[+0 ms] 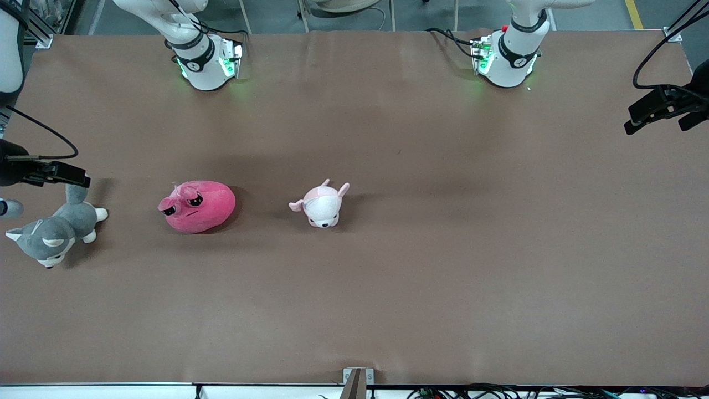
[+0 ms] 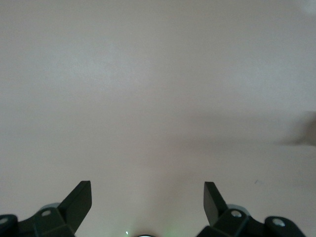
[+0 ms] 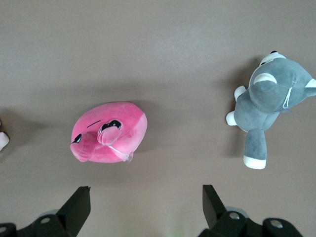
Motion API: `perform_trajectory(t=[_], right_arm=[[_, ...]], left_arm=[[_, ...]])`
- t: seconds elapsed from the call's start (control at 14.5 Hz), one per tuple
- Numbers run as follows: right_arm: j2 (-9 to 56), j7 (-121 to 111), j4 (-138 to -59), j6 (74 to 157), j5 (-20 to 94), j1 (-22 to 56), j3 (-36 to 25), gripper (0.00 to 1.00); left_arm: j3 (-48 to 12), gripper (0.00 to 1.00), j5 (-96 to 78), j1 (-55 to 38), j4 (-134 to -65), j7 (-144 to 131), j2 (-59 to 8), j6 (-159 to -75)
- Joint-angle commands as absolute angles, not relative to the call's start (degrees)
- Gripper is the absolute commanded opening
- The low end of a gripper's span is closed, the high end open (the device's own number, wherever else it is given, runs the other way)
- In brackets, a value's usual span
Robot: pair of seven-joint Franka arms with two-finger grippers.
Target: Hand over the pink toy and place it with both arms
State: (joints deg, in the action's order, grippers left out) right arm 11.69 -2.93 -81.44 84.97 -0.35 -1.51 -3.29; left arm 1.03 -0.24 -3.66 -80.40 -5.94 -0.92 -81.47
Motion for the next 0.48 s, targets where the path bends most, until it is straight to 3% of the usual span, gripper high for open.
perform_trajectory(t=[0.0, 0.41], right_arm=[[8.97, -2.64, -82.00, 82.80, -0.70, -1.23, -2.81, 1.00], [6.24, 0.35, -82.27, 79.81, -0.09, -1.14, -2.72, 1.00]], left_arm=[[1.49, 1.00, 0.26, -3.96, -80.51, -5.36, -0.18, -81.83], [1.49, 1.00, 0.26, -3.87, -80.51, -5.36, -0.18, -81.83]])
